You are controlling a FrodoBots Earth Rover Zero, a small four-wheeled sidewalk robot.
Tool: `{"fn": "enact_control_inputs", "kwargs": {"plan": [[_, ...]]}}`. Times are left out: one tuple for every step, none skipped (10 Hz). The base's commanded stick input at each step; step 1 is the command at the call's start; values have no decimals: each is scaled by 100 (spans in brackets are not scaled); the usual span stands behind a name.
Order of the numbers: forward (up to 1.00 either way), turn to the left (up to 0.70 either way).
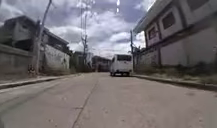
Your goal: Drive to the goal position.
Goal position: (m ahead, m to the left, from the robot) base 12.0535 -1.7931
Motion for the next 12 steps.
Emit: {"fn": "enact_control_inputs", "kwargs": {"plan": [[50,0],[50,0],[50,0],[50,0],[50,0],[50,0],[50,0],[50,0],[50,0],[50,0],[50,0],[50,0]]}}
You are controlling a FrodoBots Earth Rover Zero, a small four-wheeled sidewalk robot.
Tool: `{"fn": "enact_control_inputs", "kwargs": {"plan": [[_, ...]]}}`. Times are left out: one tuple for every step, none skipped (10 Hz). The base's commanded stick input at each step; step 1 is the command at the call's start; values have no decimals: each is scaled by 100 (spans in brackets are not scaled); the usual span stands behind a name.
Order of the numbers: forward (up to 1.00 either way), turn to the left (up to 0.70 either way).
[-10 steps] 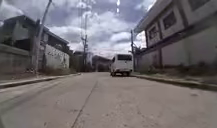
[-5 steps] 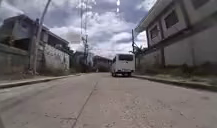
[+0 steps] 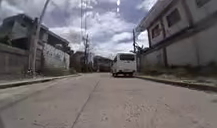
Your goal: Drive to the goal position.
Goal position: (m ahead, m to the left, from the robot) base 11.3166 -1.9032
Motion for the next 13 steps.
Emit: {"fn": "enact_control_inputs", "kwargs": {"plan": [[50,0],[50,0],[50,0],[50,0],[50,0],[50,0],[50,0],[50,0],[50,0],[50,0],[50,0],[50,0],[50,0]]}}
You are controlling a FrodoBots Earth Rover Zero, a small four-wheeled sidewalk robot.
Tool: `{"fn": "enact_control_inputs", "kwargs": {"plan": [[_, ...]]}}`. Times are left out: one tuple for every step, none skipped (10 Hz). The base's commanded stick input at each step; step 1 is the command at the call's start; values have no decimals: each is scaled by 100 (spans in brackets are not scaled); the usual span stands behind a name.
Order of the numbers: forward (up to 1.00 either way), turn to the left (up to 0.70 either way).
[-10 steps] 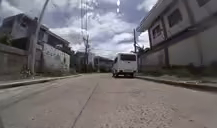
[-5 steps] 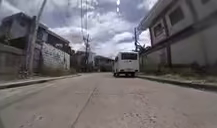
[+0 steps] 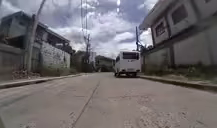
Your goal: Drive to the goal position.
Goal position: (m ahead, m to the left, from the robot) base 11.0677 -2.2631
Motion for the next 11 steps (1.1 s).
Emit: {"fn": "enact_control_inputs", "kwargs": {"plan": [[50,0],[50,0],[50,0],[50,0],[50,0],[50,0],[50,0],[50,0],[50,0],[50,0],[50,0]]}}
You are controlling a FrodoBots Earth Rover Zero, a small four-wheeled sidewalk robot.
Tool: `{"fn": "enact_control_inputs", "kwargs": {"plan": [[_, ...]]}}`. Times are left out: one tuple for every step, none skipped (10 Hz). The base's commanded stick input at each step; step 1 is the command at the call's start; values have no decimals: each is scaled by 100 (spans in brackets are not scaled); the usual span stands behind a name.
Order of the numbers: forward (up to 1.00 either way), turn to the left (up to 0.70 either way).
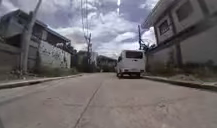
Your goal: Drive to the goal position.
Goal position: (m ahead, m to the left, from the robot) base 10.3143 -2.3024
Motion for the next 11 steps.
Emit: {"fn": "enact_control_inputs", "kwargs": {"plan": [[50,0],[50,0],[50,0],[50,0],[50,0],[50,0],[50,0],[50,0],[50,0],[50,0],[50,0]]}}
